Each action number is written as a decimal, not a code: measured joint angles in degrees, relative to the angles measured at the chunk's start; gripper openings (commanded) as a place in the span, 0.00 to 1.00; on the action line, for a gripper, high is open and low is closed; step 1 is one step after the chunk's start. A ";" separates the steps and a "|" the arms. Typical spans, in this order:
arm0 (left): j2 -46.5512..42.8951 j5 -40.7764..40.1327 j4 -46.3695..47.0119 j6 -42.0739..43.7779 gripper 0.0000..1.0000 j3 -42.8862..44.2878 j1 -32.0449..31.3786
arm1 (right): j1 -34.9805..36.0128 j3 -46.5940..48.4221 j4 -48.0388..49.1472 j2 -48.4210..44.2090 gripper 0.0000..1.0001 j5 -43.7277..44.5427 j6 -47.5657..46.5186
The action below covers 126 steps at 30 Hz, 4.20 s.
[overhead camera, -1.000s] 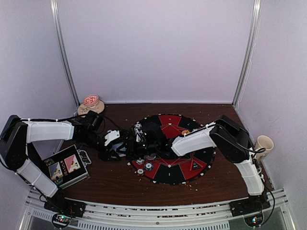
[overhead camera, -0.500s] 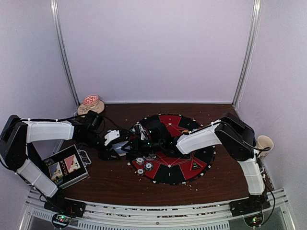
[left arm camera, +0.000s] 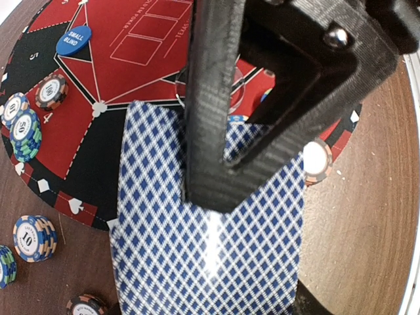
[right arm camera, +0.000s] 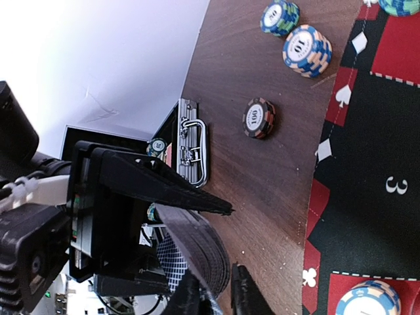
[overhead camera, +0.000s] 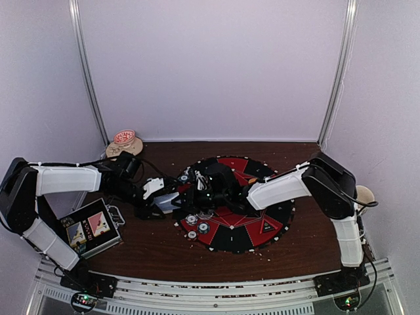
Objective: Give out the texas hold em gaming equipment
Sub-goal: Pick up the poker card from the face-down deck piles, then distribute the poker card in the small blind area.
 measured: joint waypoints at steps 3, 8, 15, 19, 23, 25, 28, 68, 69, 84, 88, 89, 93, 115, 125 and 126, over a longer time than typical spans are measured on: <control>0.00 0.02 0.13 0.00 0.46 0.00 0.00 | -0.04 -0.83 0.26 -1.11 0.08 0.02 -0.07; 0.00 0.04 0.68 0.00 0.45 0.00 0.00 | -0.15 -1.79 1.09 -2.38 0.00 -0.02 0.02; 0.00 1.05 1.33 0.00 0.45 0.00 -0.24 | -0.15 -3.65 1.68 -4.33 0.00 0.35 0.00; 0.00 0.96 1.31 0.00 0.45 0.00 -0.31 | -0.87 -6.97 2.08 -7.61 0.00 1.27 -0.11; -0.02 0.66 1.31 0.00 0.45 0.00 -0.26 | -3.08 -11.06 2.47 -12.33 0.00 2.32 -0.26; -0.02 0.61 1.29 0.00 0.45 0.00 -0.26 | -4.35 -12.39 2.67 -14.16 0.00 2.71 -0.37; -0.02 0.61 1.29 0.00 0.45 0.00 -0.26 | -6.12 -14.34 3.10 -16.11 0.00 3.61 -0.46; -0.68 0.42 1.38 0.00 0.45 -0.35 -0.24 | -16.52 11.10 -2.60 5.44 0.00 17.09 -0.52; -0.68 0.42 1.38 0.00 0.45 -0.35 -0.24 | -16.61 13.00 -2.95 7.04 0.00 17.46 -0.48; -1.49 0.42 1.40 0.02 0.45 -0.68 -0.20 | -18.82 26.49 -5.49 20.72 0.00 19.19 1.40; -1.51 0.42 1.40 0.02 0.45 -0.70 -0.20 | -19.34 26.99 -5.51 20.94 0.08 19.17 2.19; -1.51 0.42 1.42 0.02 0.45 -0.70 -0.20 | -19.43 27.36 -5.60 21.09 0.12 19.17 2.34; -1.51 0.42 1.42 0.02 0.45 -0.70 -0.20 | -19.76 29.09 -6.58 21.90 0.25 18.93 2.56; -1.51 0.42 1.46 0.02 0.45 -0.72 -0.20 | -19.89 32.26 -24.46 18.91 0.72 25.35 -6.62; -1.51 0.26 1.55 0.04 0.45 -0.72 -0.20 | -19.82 23.02 -27.19 8.33 0.80 25.35 -11.30; -1.51 0.22 1.53 0.04 0.45 -0.72 -0.20 | -19.45 20.02 -26.43 5.33 0.80 24.76 -11.63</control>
